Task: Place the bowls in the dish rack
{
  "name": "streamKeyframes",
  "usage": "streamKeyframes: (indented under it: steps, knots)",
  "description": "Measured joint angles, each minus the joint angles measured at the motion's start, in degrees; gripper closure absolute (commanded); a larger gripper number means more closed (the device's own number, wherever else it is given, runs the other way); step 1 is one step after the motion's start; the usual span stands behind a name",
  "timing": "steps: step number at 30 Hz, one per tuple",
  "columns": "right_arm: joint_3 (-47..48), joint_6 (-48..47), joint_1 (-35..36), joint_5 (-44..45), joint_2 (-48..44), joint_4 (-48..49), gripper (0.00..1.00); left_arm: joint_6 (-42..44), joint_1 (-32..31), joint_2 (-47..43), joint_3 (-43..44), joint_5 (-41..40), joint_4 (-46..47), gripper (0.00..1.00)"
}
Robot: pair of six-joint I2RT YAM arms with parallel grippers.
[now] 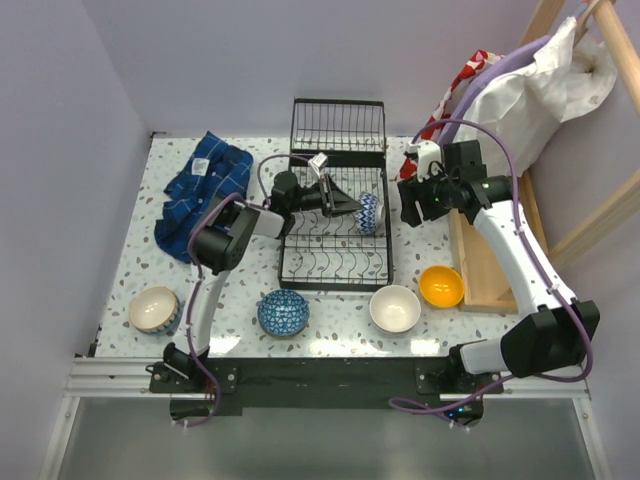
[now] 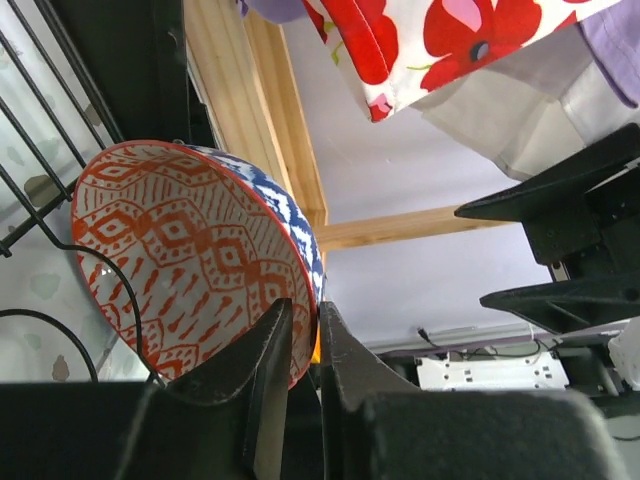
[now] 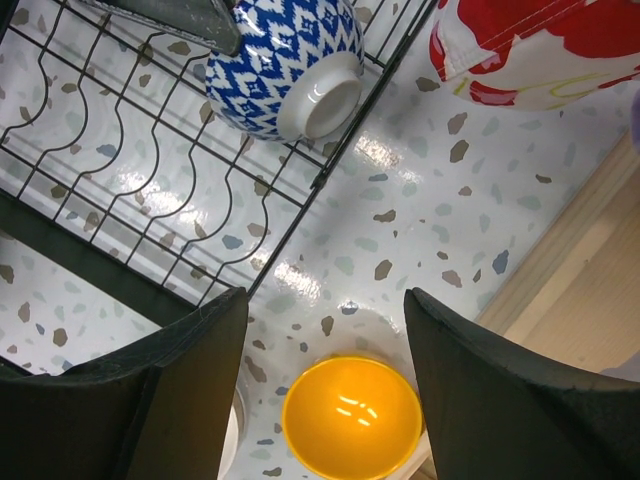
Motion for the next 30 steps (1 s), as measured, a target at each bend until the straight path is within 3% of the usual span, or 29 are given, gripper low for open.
streamKeyframes:
  steps: [5, 10, 19, 30]
  knots:
    - [0.81, -0.50, 0.00, 0.33, 0.33, -0.61, 0.32, -0.02, -0.52, -0.76, -0.42, -3.30, -2.21, 0.63]
    - [1.73, -1.03, 0.00, 0.37, 0.55, -1.29, 0.32, 0.02, -0.87, -1.09, -0.39, -4.83, -3.37, 0.57]
    - [2.58, -1.53, 0.00, 0.37, 1.14, -1.62, 0.31, 2.27, -0.87, -6.71, -1.07, -6.75, -5.97, 0.54]
    - [2.58, -2.08, 0.00, 0.31, 1.14, -1.77, 0.31, 13.60, 1.33, -20.44, -8.04, -10.54, -15.67, 0.49]
